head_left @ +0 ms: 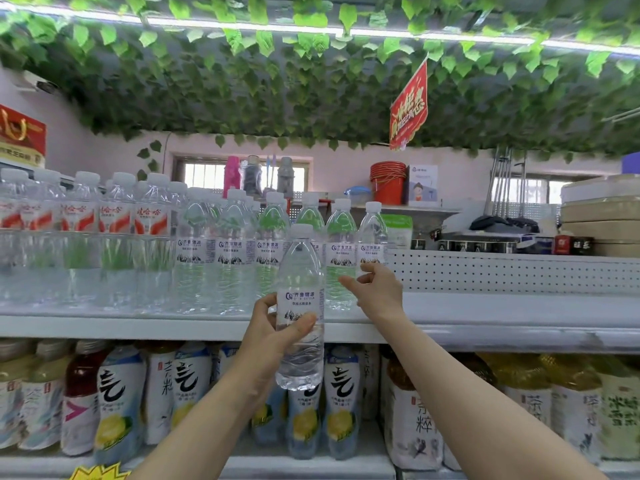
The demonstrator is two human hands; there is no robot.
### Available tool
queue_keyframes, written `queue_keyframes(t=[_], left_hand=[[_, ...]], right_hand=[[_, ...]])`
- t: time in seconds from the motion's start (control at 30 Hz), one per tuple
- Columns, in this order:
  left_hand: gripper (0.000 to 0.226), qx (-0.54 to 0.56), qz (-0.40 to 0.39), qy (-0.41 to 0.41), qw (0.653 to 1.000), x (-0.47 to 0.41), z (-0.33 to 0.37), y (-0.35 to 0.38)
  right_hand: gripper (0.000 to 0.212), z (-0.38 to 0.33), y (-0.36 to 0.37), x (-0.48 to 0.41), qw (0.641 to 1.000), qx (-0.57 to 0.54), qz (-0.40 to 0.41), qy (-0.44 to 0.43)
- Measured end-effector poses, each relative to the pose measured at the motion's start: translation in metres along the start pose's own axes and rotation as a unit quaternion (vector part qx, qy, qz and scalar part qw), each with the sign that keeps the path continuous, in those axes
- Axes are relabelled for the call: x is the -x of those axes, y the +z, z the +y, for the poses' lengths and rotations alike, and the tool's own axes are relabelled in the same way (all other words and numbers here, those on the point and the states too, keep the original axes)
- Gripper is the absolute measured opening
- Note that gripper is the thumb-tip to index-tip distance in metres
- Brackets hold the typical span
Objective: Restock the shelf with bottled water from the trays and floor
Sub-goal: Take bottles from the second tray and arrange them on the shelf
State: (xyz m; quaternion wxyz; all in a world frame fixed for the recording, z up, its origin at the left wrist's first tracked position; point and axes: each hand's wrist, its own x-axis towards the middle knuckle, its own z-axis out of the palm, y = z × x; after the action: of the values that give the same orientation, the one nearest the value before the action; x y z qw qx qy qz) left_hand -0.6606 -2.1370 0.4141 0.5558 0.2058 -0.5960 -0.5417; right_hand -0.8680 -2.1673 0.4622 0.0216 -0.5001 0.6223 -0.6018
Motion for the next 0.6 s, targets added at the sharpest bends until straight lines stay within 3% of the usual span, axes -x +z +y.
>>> queue_keyframes(t=[0.1,0.27,0.4,0.5,0.53,0.6], left_hand=[[0.082,0.006,-0.002,0.003,1.000,-0.004,0.006,0.013],[0.077,0.024,0.000,0.007,1.000,-0.017,0.015,0.045],[0.065,0.051,-0.001,-0.009,0.999,-0.033,0.018,0.070],[0.072,0.065,-0.008,-0.027,0.997,-0.045,0.016,0.086],[0.076,0.067,-0.010,-0.029,0.997,-0.048,0.015,0.091],[0.076,0.066,-0.012,-0.027,0.997,-0.053,0.015,0.102]], right_hand=[[0.045,-0.010,-0.018,0.024,0.993,-0.112,-0.039,-0.012],[0.033,-0.020,-0.049,0.059,0.955,-0.227,-0.191,0.013],[0.049,-0.014,-0.074,0.068,0.951,-0.172,-0.257,-0.004],[0.068,-0.011,-0.082,0.066,0.962,-0.135,-0.238,-0.006],[0.069,-0.010,-0.084,0.064,0.966,-0.125,-0.226,-0.007],[0.049,-0.011,-0.088,0.059,0.972,-0.116,-0.204,-0.007]])
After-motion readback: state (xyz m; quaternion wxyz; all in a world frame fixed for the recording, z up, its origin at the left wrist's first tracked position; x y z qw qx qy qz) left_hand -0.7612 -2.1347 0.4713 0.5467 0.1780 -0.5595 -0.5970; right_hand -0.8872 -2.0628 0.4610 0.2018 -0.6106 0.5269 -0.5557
